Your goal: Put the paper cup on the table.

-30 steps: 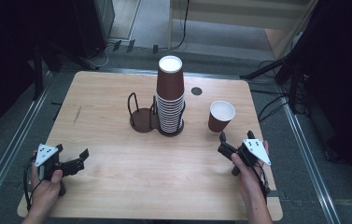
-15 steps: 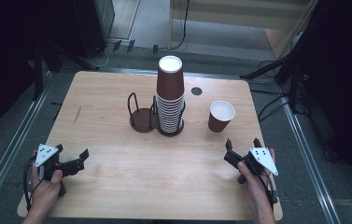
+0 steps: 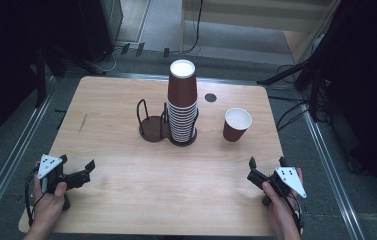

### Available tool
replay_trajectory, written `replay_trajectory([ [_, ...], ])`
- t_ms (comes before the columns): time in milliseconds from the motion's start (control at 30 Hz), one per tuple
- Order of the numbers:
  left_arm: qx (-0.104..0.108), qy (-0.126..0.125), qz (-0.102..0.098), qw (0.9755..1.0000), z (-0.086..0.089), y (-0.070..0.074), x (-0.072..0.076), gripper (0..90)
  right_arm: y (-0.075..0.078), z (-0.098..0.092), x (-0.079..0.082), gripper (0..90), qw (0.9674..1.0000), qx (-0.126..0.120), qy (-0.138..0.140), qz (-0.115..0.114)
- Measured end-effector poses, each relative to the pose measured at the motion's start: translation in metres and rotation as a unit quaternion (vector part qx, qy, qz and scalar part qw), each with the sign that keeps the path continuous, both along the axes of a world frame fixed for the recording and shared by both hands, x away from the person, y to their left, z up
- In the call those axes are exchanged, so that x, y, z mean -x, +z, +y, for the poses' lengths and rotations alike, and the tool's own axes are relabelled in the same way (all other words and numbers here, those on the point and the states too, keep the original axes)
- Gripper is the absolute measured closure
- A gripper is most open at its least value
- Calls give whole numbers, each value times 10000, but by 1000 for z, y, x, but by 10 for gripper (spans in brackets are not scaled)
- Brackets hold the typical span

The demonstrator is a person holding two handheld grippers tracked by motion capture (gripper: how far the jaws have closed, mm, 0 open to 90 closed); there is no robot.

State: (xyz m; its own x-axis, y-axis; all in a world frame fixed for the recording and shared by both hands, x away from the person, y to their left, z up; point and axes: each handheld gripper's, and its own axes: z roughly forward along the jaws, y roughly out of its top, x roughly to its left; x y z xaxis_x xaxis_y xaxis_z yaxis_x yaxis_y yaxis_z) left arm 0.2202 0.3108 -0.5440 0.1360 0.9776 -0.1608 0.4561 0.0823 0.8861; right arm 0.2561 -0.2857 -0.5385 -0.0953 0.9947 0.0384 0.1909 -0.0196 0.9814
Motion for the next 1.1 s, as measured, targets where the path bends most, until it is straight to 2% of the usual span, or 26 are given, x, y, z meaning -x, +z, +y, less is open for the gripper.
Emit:
replay_trajectory([
  [500,7,5,5,10000,0,0,0,0,-7,-18,16,0,9998,77,-146,95],
  [800,-4,1,18,10000,1,0,1,0,-8,-29,27,0,9997,6,-232,56],
  [967,-5,1,2,10000,1,0,1,0,-8,-31,32,0,9995,181,-265,45],
  [1100,-4,0,-1,10000,1,-1,0,0,-8,-33,35,0,9993,204,-311,97],
])
